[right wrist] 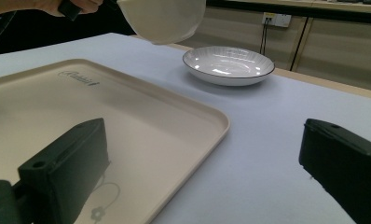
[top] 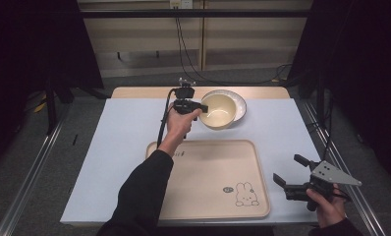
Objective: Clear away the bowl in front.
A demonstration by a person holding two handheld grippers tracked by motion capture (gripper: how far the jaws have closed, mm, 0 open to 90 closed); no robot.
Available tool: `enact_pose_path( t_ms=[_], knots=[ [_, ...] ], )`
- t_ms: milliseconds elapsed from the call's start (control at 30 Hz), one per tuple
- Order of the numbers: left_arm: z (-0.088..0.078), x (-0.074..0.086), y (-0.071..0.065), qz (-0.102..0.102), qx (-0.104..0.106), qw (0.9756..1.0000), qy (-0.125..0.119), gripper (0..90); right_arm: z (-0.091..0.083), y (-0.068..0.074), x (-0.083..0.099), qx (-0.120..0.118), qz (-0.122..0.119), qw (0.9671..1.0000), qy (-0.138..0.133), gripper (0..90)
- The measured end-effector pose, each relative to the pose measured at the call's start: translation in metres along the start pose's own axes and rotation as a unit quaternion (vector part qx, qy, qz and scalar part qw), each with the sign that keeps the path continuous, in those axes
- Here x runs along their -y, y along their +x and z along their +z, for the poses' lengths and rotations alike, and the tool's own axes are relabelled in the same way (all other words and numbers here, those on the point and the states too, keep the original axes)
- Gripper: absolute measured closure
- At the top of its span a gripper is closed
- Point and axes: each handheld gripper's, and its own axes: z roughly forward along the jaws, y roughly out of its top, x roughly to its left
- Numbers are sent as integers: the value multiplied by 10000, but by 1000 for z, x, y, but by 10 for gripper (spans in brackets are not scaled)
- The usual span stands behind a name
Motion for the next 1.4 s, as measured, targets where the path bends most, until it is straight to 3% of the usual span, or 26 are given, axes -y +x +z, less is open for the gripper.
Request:
enact_pose_path(
  t_ms=[67,167,300,367,767,1133,1200,1300,1400],
  knots=[
    [1,2,-2,-66,91,9999,-10,837,0,0,0,1,-6,10000,9,10],
    [4,5,-9,66,57,9999,57,836,0,0,0,-7,-12,10000,14,10],
    [7,13,-17,43,246,9996,94,836,0,0,0,-17,-13,10000,7,10],
    [8,15,-21,135,224,9996,131,836,0,0,0,0,-15,10000,-1,10],
    [11,26,-33,191,317,9990,257,836,0,0,0,-9,-34,10000,-3,10],
    [27,37,-46,371,418,9972,505,836,1,1,0,12,-26,10000,-7,10],
    [31,39,-50,294,439,9976,452,836,1,0,0,22,-47,10000,-28,10],
    [35,41,-52,454,429,9963,585,836,1,0,0,10,-58,10000,-22,10],
    [41,44,-55,439,491,9957,655,836,1,0,0,21,-35,10000,-16,10]
  ],
)
